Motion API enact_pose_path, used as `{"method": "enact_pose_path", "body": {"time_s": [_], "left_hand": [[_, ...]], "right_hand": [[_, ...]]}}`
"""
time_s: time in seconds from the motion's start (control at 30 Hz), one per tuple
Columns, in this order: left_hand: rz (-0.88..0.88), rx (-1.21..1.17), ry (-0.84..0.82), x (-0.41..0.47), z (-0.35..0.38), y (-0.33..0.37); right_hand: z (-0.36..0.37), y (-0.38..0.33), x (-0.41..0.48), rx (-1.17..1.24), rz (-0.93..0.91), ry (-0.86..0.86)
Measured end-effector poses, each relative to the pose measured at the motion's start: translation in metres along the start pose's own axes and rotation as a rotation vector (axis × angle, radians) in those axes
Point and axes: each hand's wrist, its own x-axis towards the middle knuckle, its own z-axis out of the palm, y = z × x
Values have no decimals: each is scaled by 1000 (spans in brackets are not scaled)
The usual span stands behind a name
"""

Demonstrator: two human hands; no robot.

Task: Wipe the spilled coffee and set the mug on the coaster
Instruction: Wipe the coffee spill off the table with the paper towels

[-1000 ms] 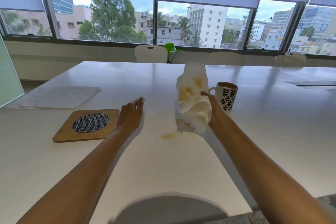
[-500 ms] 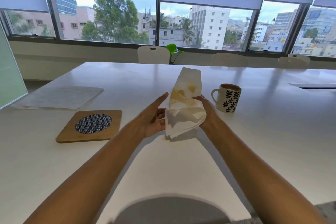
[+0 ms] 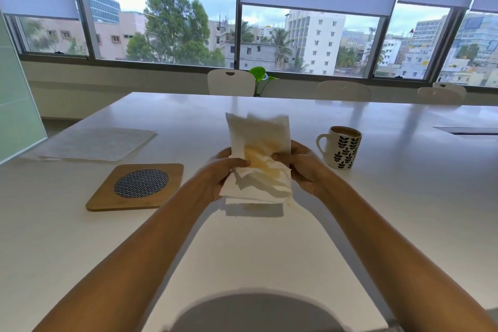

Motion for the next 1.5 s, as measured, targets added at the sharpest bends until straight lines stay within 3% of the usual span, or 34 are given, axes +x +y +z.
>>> {"method": "enact_pose_path", "body": {"time_s": [0.07, 0.17, 0.3, 0.37, 0.43, 0.53, 0.6, 0.7, 0.8, 0.87, 0.93, 1.0, 1.1, 1.2, 1.3, 1.5], "left_hand": [[20, 31, 37, -2, -1, 1], [20, 26, 60, -3, -9, 2], [158, -12, 65, 13, -16, 0], [185, 0, 11, 11, -15, 1], [222, 32, -12, 10, -13, 1], [319, 96, 69, 10, -9, 1], [379, 167, 113, 11, -8, 1], [354, 125, -11, 12, -13, 2], [255, 55, -105, 16, -22, 1], [226, 106, -92, 18, -29, -4], [240, 295, 14, 21, -37, -10], [317, 559, 172, 23, -41, -15], [375, 829, 324, 25, -42, -21], [349, 921, 365, 28, -45, -28], [328, 1012, 355, 29, -48, -34], [269, 1250, 317, 34, -50, -38]], "right_hand": [[-3, -1, -4, -12, -15, -118], [-12, -6, -10, 192, 7, -274], [-12, -5, -10, 505, 110, -216], [-5, -1, -9, 489, 212, -149], [1, 0, -9, 432, 306, -212], [10, -3, -15, 349, 373, -260], [16, -3, -17, 320, 389, -188], [17, -2, -19, 239, 386, -46], [9, -8, -17, 201, 238, 163], [-1, -14, -13, -7, -53, 412], [-11, -16, -13, -518, -381, 629], [-22, -13, -12, -1022, -557, 719], [-33, 2, -8, -1310, -446, 565], [-32, 22, -7, -1305, -218, 350], [-27, 34, -6, -1354, -7, 240], [-35, 44, 8, -1385, 65, 347]]}}
